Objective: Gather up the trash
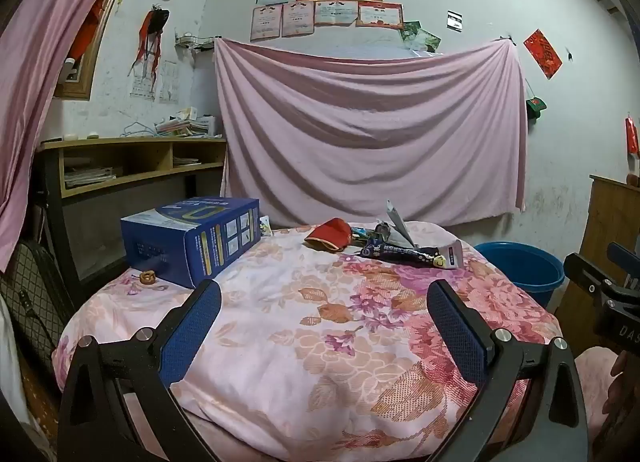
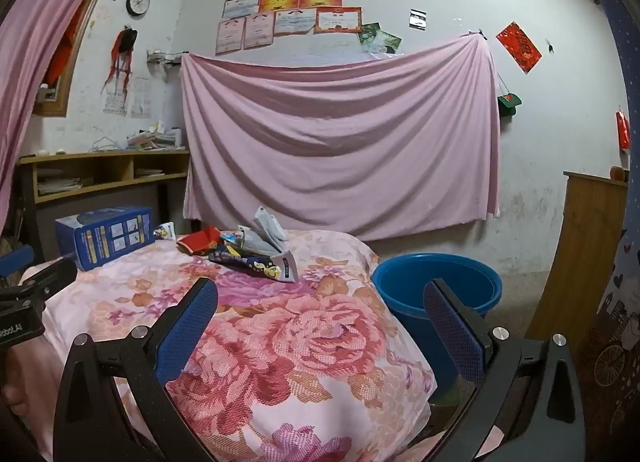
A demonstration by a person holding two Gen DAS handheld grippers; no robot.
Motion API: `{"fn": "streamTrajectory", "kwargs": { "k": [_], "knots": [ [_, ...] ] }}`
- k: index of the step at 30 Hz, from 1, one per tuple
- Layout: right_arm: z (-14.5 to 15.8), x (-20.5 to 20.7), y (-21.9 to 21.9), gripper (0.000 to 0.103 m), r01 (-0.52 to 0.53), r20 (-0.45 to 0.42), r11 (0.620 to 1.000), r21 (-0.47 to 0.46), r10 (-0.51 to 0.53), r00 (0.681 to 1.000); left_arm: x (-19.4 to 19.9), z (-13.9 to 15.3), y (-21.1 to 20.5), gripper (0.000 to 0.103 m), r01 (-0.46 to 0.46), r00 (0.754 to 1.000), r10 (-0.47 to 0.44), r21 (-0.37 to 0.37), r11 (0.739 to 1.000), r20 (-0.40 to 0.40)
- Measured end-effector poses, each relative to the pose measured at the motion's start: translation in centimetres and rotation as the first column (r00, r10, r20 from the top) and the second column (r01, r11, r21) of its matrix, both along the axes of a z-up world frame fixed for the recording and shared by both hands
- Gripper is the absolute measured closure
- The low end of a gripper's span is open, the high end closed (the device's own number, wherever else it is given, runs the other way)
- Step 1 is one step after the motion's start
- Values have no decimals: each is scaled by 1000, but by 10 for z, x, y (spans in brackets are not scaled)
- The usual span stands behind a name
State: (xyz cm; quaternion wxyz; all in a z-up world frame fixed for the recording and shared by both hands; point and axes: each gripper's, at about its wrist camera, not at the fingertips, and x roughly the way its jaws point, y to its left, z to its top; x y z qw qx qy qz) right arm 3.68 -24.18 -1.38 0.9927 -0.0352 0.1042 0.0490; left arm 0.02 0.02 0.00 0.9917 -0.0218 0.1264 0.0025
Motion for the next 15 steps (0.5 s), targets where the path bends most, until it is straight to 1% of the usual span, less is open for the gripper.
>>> {"fn": "streamTrajectory", "kwargs": {
  "k": [15],
  "knots": [
    [-1, -1, 1, 0, 1, 1, 1000, 2, -1, 1000, 1, 0, 1, 2, -4, 1000, 4, 0, 1000, 5]
  ]
}}
